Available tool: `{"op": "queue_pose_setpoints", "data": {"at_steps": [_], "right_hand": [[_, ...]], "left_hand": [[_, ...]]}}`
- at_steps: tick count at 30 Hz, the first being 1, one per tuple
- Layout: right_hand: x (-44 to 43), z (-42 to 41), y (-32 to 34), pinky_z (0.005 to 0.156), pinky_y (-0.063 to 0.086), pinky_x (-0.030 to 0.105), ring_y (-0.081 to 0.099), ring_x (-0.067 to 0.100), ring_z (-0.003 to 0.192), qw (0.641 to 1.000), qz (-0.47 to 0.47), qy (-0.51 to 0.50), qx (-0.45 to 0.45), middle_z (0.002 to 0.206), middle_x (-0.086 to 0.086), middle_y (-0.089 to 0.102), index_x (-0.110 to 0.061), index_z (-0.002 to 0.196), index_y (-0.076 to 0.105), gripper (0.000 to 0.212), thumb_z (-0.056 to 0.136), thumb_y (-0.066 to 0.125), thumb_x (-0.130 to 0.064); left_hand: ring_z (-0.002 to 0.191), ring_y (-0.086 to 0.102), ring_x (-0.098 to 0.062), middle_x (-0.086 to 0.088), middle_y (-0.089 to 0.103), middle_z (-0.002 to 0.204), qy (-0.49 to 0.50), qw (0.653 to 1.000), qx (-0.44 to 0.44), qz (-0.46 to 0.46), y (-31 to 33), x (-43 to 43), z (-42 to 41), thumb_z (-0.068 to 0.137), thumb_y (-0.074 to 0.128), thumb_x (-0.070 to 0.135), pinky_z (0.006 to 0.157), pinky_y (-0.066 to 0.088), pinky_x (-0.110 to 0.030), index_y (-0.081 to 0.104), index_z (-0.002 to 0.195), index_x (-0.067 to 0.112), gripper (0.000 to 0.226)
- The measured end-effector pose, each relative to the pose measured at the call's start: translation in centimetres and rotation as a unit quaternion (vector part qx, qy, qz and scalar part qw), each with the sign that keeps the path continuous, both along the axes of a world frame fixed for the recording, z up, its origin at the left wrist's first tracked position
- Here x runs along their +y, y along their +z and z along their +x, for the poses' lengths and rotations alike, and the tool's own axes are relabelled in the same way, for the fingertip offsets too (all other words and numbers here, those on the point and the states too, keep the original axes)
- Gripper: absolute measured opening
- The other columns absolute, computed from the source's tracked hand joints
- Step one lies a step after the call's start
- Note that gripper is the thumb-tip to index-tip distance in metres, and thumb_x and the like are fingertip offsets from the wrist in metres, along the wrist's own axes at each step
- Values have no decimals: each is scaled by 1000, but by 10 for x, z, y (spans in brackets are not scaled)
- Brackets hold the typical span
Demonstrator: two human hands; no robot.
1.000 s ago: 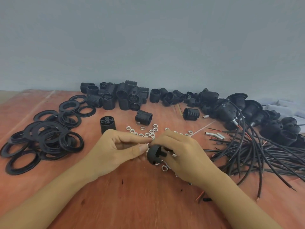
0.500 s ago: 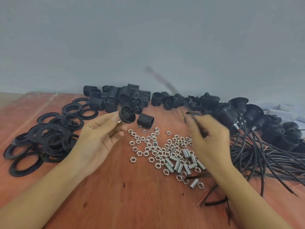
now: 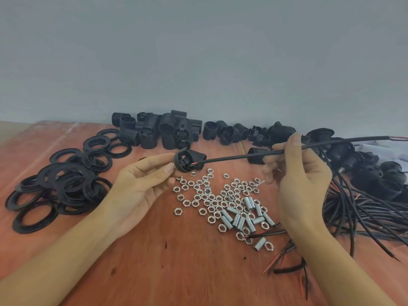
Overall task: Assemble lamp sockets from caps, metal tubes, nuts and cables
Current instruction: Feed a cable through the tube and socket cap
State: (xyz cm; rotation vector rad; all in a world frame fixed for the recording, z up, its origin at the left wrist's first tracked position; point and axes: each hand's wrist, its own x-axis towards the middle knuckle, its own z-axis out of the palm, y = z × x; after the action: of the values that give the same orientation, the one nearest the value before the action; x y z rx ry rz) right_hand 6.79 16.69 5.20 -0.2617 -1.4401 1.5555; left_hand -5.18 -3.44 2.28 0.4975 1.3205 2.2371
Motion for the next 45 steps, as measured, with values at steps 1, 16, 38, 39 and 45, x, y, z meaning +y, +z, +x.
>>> {"op": "queue_pose_setpoints", "data": {"at_steps": [1, 16, 38, 39, 45], "right_hand": [[-2, 0, 0, 45, 45, 21, 58, 12, 47, 1000, 16, -1, 3, 57, 1, 65, -26, 67, 72, 37, 92, 54, -45], [-7, 0, -2, 46, 46, 20, 59, 13, 47, 999, 36, -4, -4, 59, 5, 68, -20, 70, 70, 37, 93, 54, -44], [6, -1, -5, 45, 47, 19, 65, 14, 49, 996, -59, -12, -61, 55, 3, 66, -20, 56, 71, 42, 94, 63, -37], [6, 0, -5, 45, 47, 19, 66, 14, 50, 997, -51, -12, -53, 56, 3, 66, -21, 58, 71, 41, 95, 61, -36], [-5, 4, -6, 56, 52, 20, 71, 20, 59, 998, 59, -23, -7, 64, 3, 72, -22, 70, 71, 37, 101, 53, -32]], "left_hand": [[69, 67, -8, -9, 74, 89, 0, 1000, 1, -1, 0, 0, 0, 73, 66, 6, 63, 55, -15, 78, 97, 10, 27], [69, 68, -11, -12, 74, 91, 13, 1000, 12, -21, -1, 2, 4, 72, 65, 2, 63, 55, -17, 76, 98, 6, 28], [68, 71, -12, -7, 76, 82, 23, 968, 226, -104, 1, 1, 11, 69, 72, 11, 65, 56, -19, 78, 86, 10, 18], [66, 70, -13, -7, 76, 82, 14, 973, 208, -102, 1, 0, 11, 68, 73, 14, 65, 56, -19, 79, 84, 13, 17], [69, 70, -8, -8, 76, 84, -24, 999, 28, -40, 3, -1, 5, 74, 65, 12, 62, 55, -15, 80, 86, 13, 19]]}}
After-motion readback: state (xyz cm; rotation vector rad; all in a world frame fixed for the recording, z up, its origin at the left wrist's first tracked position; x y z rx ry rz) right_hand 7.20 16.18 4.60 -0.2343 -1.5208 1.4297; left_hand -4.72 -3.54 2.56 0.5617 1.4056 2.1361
